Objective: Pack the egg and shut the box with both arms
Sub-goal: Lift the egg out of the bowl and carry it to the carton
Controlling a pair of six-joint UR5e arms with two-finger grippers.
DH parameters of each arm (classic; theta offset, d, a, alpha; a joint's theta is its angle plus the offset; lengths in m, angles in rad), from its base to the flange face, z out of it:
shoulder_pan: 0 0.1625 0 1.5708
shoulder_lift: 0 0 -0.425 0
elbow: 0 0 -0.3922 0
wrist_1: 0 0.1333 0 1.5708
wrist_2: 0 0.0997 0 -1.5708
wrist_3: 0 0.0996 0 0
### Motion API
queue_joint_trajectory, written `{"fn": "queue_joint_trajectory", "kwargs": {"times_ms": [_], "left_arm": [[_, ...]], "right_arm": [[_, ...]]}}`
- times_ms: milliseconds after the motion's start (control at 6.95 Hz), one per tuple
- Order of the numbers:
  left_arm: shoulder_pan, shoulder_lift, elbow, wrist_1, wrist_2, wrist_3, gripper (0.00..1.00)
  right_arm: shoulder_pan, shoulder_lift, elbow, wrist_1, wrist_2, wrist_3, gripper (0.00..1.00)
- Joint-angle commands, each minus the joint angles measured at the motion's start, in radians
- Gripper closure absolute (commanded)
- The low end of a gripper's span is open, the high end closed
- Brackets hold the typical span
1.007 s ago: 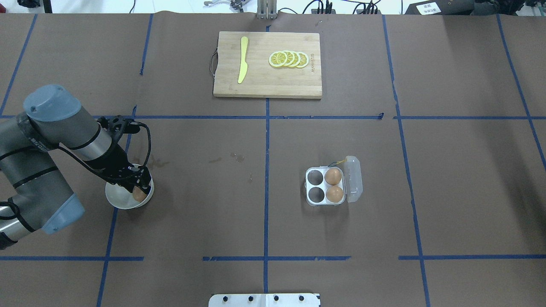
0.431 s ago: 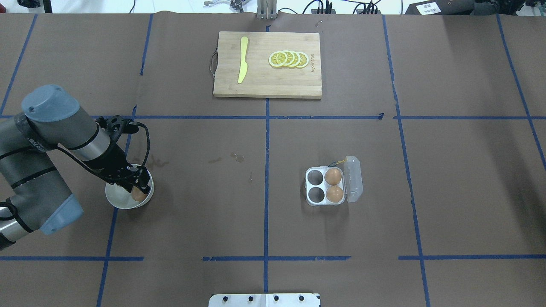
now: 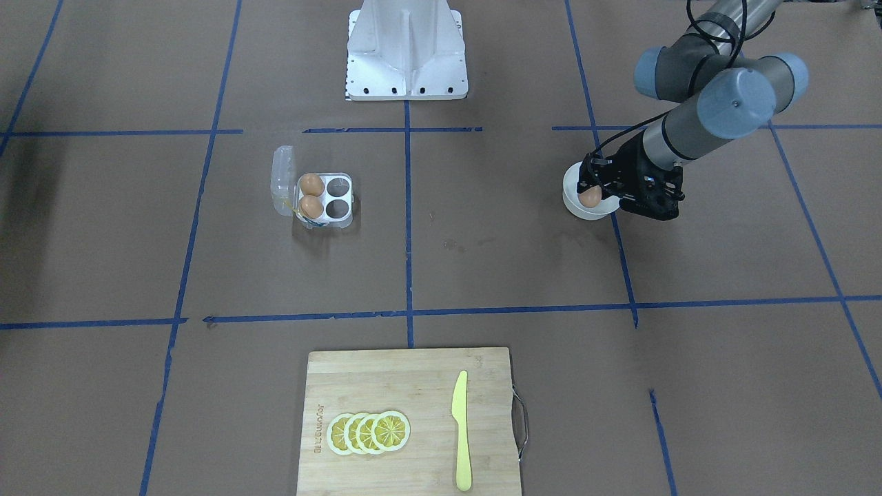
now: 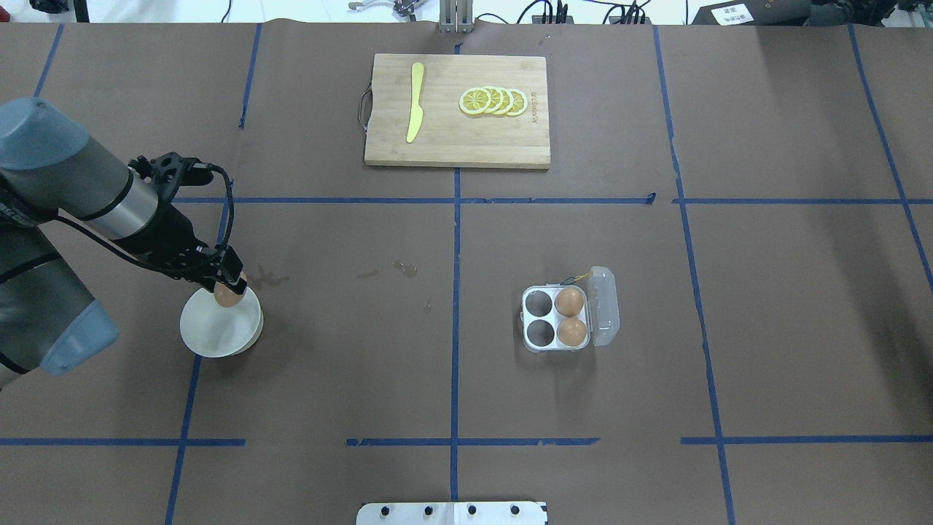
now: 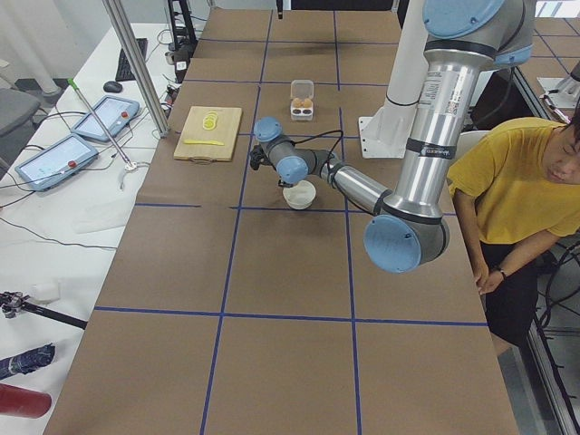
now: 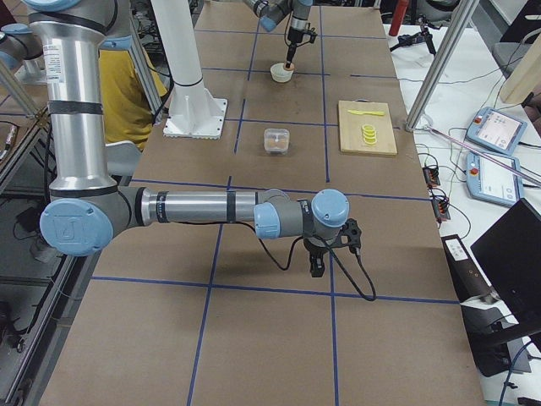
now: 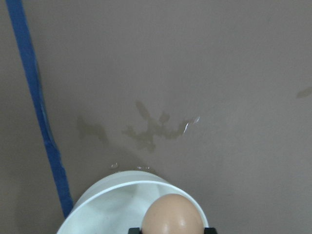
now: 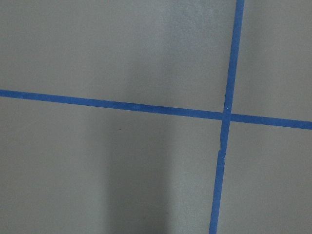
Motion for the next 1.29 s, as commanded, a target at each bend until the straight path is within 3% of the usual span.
{"fn": "queue_joint_trajectory", "kwargs": {"times_ms": [0,288,575,863,1150], "left_arm": [[-0.022,-0.079,-0.01,0.007,0.0,-0.007,1.0],[0.054,-0.231,0.041,0.006,0.015,-0.012,1.0],[0.183,-0.386,0.112,-0.005,0.186,0.006,1.0],[0.222,-0.498,0.167,-0.005,0.207,0.103,1.0],[0.326,-0.593,0.215,-0.011,0.331,0.102,1.0]], "right_arm": [[0.0,0.001,0.003,-0.001,0.002,0.001,0.0],[-0.002,0.003,0.003,-0.001,0.003,0.001,0.0],[0.0,0.001,0.006,0.001,0.021,0.002,0.0],[-0.002,0.001,0.004,-0.001,0.026,0.002,0.0],[-0.002,0.001,0.003,-0.001,0.037,0.002,0.0]]}}
